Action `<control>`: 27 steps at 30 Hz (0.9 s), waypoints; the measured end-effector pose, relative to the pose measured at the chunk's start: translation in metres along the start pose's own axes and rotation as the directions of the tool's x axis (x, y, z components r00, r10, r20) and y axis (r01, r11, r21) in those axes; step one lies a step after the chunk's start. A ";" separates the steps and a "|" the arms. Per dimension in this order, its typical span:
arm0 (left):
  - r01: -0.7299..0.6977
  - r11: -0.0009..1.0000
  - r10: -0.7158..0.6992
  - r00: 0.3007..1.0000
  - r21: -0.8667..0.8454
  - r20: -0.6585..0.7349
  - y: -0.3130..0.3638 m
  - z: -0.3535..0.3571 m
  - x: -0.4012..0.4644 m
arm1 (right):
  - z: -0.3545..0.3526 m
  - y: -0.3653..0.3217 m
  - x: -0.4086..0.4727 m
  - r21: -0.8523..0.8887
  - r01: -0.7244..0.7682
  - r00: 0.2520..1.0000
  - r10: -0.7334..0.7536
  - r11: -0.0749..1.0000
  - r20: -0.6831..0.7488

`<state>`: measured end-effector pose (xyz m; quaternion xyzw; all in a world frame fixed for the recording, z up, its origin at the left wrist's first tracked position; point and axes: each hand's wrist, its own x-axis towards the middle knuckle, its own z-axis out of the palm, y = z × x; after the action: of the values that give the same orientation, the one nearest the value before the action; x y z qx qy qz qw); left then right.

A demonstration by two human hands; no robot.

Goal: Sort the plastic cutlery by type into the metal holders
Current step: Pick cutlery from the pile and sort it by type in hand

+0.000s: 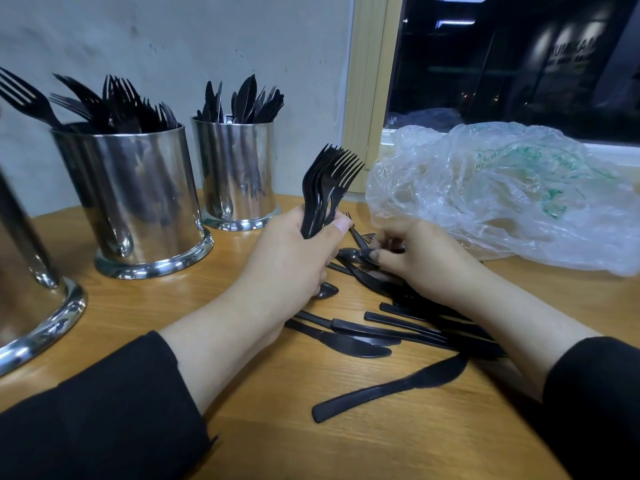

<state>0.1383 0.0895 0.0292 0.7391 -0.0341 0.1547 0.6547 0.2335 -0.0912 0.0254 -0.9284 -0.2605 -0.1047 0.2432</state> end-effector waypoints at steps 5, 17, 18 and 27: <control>-0.019 1.000 0.018 0.998 -0.011 -0.056 -0.001 -0.001 0.001 | -0.023 -0.013 0.000 0.332 0.160 0.894 0.005 0.930 -0.447; 0.045 0.990 -0.013 0.973 -0.135 0.229 0.004 0.005 -0.008 | -0.023 -0.060 -0.016 0.601 0.212 0.920 0.050 0.771 -0.389; 0.046 0.988 -0.010 0.973 -0.149 0.230 0.003 0.004 -0.007 | -0.023 -0.059 -0.017 0.590 0.213 0.926 0.031 0.779 -0.377; 0.027 0.986 -0.018 0.998 -0.164 0.054 0.007 -0.003 -0.002 | -0.044 0.027 -0.059 -0.029 0.287 0.948 -0.279 0.958 0.155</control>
<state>0.1339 0.0907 0.0360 0.6865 -0.0555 0.1245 0.7143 0.1958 -0.1590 0.0331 -0.8926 -0.4057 -0.0752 0.1817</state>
